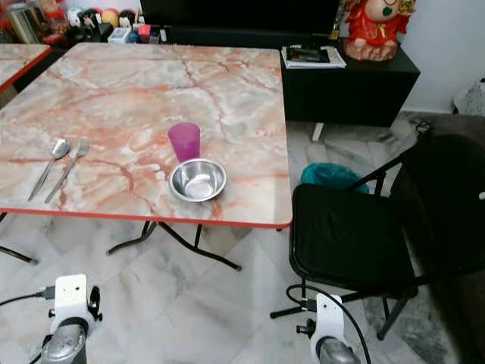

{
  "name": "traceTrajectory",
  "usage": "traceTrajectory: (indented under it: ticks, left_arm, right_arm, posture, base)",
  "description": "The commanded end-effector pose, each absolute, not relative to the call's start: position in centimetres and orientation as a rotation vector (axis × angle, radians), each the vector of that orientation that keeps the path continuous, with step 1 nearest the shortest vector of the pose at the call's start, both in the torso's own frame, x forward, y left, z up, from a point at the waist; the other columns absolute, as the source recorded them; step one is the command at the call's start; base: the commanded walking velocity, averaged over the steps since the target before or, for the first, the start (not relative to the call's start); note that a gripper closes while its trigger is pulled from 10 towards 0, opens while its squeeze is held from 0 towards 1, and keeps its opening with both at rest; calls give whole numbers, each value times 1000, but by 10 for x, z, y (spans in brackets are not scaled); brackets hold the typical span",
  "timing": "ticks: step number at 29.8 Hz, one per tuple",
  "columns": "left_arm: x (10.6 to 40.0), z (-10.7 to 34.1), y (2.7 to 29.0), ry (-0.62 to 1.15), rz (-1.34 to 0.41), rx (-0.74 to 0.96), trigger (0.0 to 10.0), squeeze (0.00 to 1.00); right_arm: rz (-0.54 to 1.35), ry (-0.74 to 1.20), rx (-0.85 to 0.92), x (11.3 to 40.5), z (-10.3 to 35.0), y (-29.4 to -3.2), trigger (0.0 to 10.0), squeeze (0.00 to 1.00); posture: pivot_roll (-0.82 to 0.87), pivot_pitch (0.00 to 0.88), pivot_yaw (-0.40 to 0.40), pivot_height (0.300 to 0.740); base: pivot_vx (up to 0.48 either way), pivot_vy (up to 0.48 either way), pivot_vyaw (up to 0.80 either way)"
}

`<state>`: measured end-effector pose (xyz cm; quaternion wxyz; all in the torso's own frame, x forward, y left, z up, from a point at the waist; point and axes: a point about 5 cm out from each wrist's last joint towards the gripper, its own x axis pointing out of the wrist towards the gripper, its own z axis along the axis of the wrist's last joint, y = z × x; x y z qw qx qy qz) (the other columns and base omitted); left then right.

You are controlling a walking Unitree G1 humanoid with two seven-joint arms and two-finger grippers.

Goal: Setting the table

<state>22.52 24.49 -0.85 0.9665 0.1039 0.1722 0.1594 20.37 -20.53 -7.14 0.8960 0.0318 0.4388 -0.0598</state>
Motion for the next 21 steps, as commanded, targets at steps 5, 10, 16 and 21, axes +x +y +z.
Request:
traceTrajectory:
  ticks: [5, 10, 16, 21]
  left_arm:
    - [219, 13, 247, 227, 333, 247, 10000, 0]
    - [214, 25, 249, 184, 344, 277, 10000, 0]
    - [210, 69, 250, 13, 386, 302, 10000, 0]
    - [247, 125, 232, -188, 339, 268, 10000, 0]
  right_arm:
    - [-127, 922, 64, 201, -73, -207, 10000, 0]
    - [-125, 924, 63, 201, -73, -207, 10000, 0]
    - [-118, 924, 56, 200, -73, -208, 10000, 0]
    - [-115, 925, 50, 201, -72, -209, 10000, 0]
  posture:
    - [25, 93, -15, 736]
    - [25, 91, -15, 736]
    - [26, 82, -19, 736]
    - [26, 83, -22, 736]
  base:
    - [0, 0, 0]
    - [0, 0, 0]
    - [0, 0, 0]
    - [0, 0, 0]
